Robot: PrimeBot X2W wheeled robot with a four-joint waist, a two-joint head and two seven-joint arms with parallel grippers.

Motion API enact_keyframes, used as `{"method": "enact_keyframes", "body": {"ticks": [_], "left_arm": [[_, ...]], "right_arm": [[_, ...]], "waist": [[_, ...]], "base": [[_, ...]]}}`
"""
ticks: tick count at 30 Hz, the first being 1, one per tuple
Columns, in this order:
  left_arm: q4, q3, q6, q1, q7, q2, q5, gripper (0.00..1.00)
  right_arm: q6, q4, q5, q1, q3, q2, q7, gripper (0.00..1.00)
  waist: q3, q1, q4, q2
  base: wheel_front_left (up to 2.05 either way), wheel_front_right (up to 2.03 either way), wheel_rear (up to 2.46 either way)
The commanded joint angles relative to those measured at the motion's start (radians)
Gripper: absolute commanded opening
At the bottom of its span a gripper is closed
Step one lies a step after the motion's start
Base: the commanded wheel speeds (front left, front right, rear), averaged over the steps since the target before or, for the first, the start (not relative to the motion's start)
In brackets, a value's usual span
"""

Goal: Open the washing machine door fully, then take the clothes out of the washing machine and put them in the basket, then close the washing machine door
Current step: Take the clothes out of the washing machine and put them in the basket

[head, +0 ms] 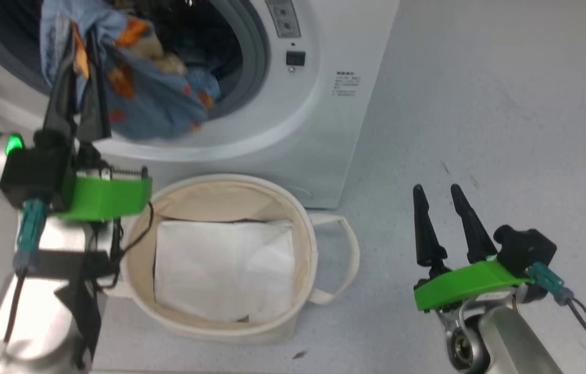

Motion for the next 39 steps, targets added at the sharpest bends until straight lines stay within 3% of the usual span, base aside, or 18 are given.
{"method": "enact_keyframes", "body": {"ticks": [1, 13, 39], "left_arm": [[-0.071, 0.04, 0.008, 0.005, -0.004, 0.02, -0.008, 0.0], [-0.282, 0.035, -0.004, 0.135, -0.004, -0.014, -0.013, 0.0], [-0.608, 0.009, -0.016, 0.106, -0.005, -0.044, 0.035, 0.0]], "right_arm": [[0.0, -0.024, -0.003, 0.011, 0.017, 0.004, -0.012, 1.0], [0.0, -0.011, 0.007, 0.046, 0.032, 0.004, -0.012, 1.0], [0.0, -0.007, 0.014, 0.011, 0.019, 0.004, -0.012, 1.0]], "waist": [[-0.046, 0.0001, 0.017, -0.0001], [-0.102, 0.0001, 0.036, -0.0001], [-0.049, 0.0001, 0.04, -0.0001]], "base": [[0.0, 0.0, 0.0], [0.0, 0.0, 0.0], [0.0, 0.0, 0.0]]}}
